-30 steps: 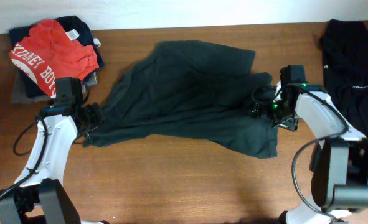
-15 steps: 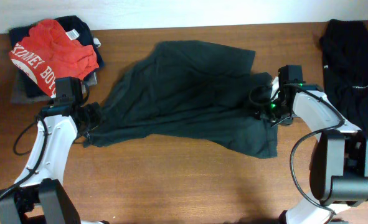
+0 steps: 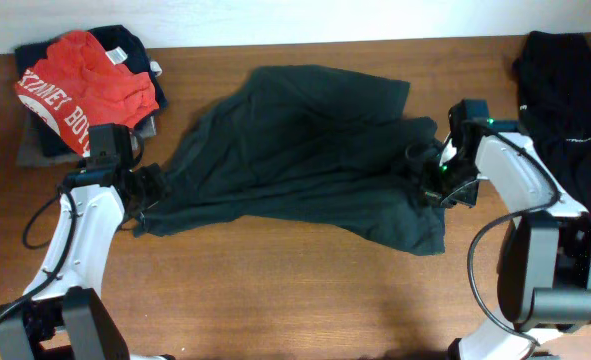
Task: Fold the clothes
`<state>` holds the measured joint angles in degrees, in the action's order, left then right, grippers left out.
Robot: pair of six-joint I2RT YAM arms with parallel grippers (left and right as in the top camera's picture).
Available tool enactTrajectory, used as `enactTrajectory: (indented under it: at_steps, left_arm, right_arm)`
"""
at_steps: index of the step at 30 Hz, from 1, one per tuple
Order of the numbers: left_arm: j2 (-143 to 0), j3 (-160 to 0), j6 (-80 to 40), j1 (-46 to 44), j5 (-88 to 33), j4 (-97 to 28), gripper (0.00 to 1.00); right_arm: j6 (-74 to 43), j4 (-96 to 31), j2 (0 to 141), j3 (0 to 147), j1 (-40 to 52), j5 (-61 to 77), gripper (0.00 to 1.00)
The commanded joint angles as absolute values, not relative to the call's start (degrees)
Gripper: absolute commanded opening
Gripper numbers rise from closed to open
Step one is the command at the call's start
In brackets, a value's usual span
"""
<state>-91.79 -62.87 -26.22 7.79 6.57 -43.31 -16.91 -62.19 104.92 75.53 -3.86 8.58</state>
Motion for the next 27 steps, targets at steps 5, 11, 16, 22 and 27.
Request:
enactTrajectory:
  at_steps: [5,11,16,22,27]
  left_arm:
    - [-92.14,-63.81,-26.30,7.94,6.20,-42.94,0.95]
    - [-92.14,-63.81,-26.30,7.94,6.22,-42.89,0.95]
    - [-92.14,-63.81,-26.30,7.94,6.20,-42.94,0.95]
    - [-92.14,-63.81,-26.30,7.94,6.20,-42.92,0.96]
    - [-92.14,-63.81,-26.30,7.94,6.17,-42.89,0.99]
  right_arm:
    - [-19.25,-74.04,94.35,78.83,-3.81,11.62,0.04]
    - [-23.79,-80.71,87.37,78.83,-3.77,11.31,0.04]
    - [-29.10,-85.41,80.75,77.84,-3.70,9.67,0.04]
    - [-30.79,-85.91,74.89,66.04,-3.70,10.61,0.04]
    - [-30.79,-81.76,74.87,58.41,-3.68,15.90,0.04]
